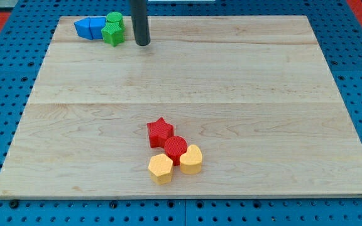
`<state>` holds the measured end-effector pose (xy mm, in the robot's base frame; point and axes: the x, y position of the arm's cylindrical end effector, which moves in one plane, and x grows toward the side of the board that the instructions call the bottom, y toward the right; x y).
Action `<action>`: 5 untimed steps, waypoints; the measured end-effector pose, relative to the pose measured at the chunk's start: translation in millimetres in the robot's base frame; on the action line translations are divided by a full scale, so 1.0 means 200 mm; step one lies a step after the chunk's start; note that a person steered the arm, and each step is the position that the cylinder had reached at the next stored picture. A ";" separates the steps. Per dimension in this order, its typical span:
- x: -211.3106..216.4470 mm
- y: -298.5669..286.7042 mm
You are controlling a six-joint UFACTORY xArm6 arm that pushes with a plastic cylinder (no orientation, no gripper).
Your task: Move your arm to the rigt side of the board
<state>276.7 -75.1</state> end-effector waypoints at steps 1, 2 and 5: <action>0.00 0.01; 0.00 0.02; 0.01 0.13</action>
<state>277.7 -49.5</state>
